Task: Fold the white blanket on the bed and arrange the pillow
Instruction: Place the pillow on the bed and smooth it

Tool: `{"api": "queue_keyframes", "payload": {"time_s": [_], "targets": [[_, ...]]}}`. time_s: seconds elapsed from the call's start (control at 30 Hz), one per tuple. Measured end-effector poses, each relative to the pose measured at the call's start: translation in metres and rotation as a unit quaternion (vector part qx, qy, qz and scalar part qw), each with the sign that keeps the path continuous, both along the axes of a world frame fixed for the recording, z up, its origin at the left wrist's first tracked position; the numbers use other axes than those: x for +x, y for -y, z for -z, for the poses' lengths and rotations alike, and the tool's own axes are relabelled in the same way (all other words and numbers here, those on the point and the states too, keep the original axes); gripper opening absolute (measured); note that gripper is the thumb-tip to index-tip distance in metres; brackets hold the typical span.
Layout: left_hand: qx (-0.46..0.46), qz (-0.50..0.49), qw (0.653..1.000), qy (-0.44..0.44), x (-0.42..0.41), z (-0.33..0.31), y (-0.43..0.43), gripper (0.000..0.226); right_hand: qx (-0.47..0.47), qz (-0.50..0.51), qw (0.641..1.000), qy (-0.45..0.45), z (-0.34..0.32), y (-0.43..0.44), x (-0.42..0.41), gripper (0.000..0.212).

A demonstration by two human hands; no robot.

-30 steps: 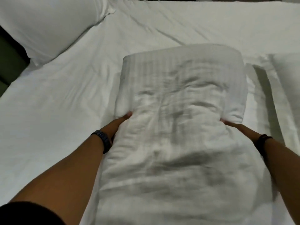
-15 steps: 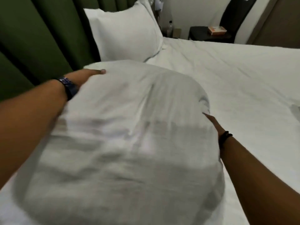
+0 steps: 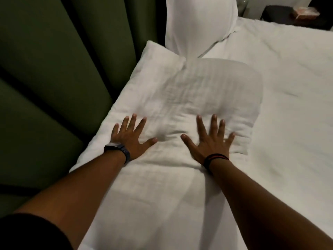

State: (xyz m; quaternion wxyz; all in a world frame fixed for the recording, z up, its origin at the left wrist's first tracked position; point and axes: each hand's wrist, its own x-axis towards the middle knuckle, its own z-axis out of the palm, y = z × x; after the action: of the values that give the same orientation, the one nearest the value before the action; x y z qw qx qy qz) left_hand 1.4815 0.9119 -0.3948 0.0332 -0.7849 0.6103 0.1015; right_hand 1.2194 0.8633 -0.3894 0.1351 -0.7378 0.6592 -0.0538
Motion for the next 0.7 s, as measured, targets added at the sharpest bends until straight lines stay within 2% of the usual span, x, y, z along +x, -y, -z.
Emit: {"api": "queue_keyframes", "payload": {"time_s": [0.17, 0.33, 0.5, 0.7], "targets": [[-0.035, 0.0, 0.999, 0.001, -0.015, -0.016, 0.009, 0.105, -0.016, -0.003, 1.0, 0.015, -0.011, 0.002, -0.003, 0.092], [-0.177, 0.129, 0.973, -0.077, -0.105, -0.071, 0.038, 0.079, -0.132, 0.066, 0.972, 0.185, -0.05, 0.008, -0.049, 0.085], [-0.221, 0.156, 0.936, -0.224, -0.245, -0.112, 0.053, 0.07, -0.199, 0.176, 0.943, 0.2, -0.073, 0.008, -0.168, 0.072], [-0.164, 0.186, 0.91, -0.332, -0.437, -0.118, 0.039, 0.065, -0.234, 0.306, 0.907, 0.171, -0.096, -0.023, -0.379, 0.066]]}}
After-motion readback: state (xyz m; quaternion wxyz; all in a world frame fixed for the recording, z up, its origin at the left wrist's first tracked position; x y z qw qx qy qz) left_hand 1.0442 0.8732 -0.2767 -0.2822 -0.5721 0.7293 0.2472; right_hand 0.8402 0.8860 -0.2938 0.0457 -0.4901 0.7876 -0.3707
